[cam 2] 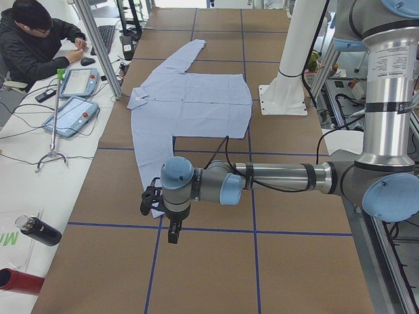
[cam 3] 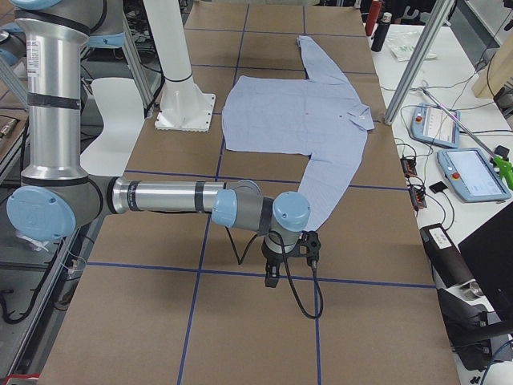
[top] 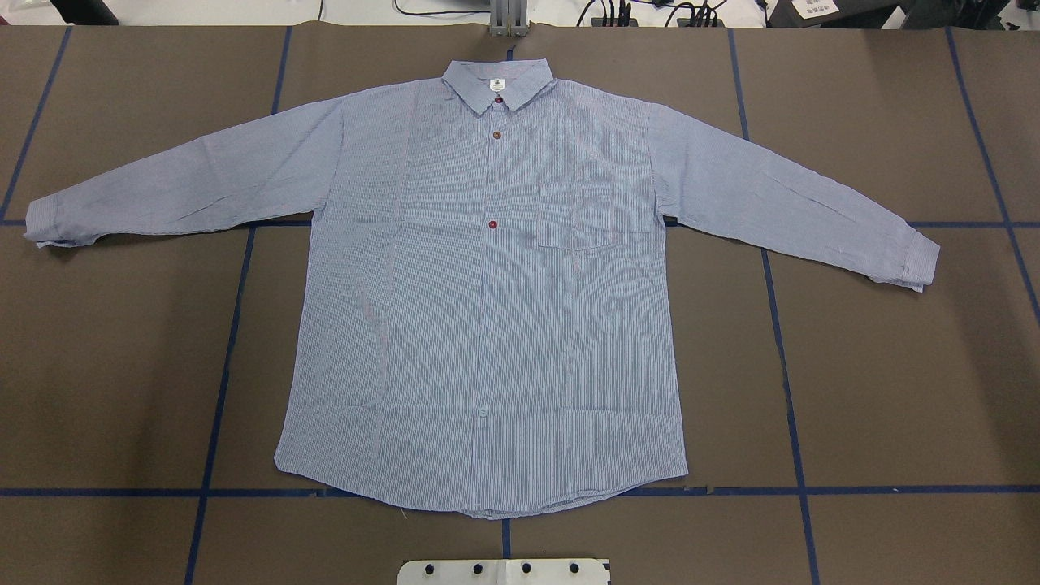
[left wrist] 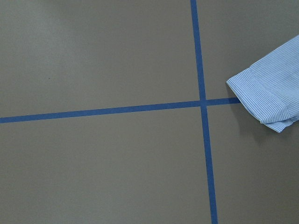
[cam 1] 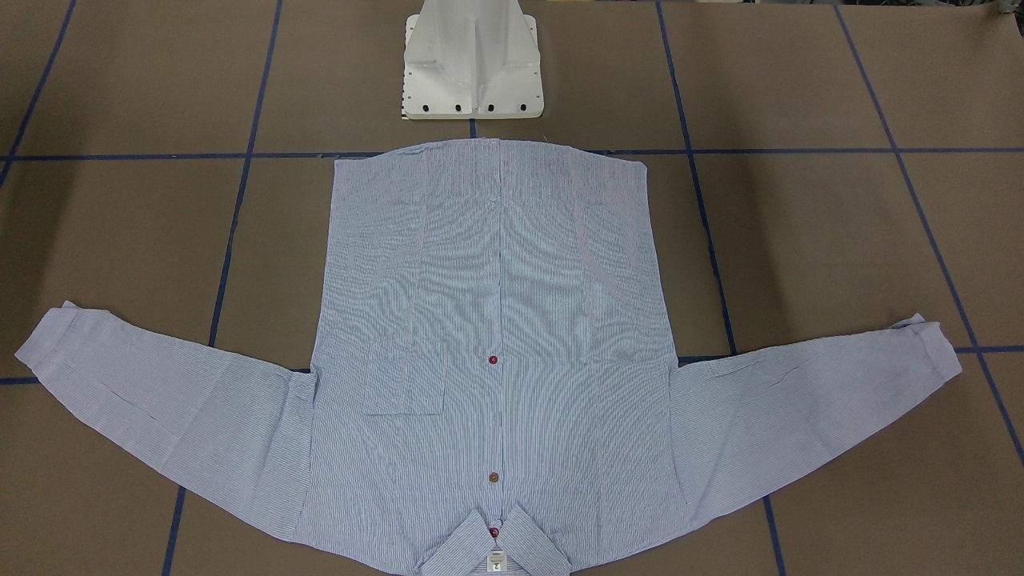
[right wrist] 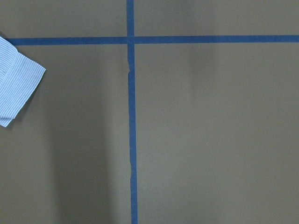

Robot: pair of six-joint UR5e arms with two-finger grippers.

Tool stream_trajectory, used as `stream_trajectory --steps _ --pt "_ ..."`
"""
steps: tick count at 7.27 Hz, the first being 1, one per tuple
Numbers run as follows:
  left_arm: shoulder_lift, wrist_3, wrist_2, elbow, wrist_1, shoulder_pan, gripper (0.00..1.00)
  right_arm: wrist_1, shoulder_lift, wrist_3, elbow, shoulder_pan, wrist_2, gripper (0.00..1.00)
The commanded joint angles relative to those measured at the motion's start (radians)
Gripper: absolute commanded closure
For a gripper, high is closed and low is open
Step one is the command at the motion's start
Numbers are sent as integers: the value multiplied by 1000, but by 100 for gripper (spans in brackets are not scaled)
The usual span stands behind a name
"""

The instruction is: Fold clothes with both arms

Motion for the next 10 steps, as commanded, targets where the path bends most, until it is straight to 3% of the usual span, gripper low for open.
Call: stream_trajectory --steps 1,7,8,10 --pt "-1 0 -1 -1 0 0 1 0 7 2 2 0 3 0" --pt "-19 -3 -23 -33 -124 0 1 35 27 6 77 -53 29 0" --pt "-37 0 -135 -36 -112 0 1 72 32 6 64 -64 35 0" --pt "-35 3 -205 28 -220 2 1 195 19 5 42 -179 24 0"
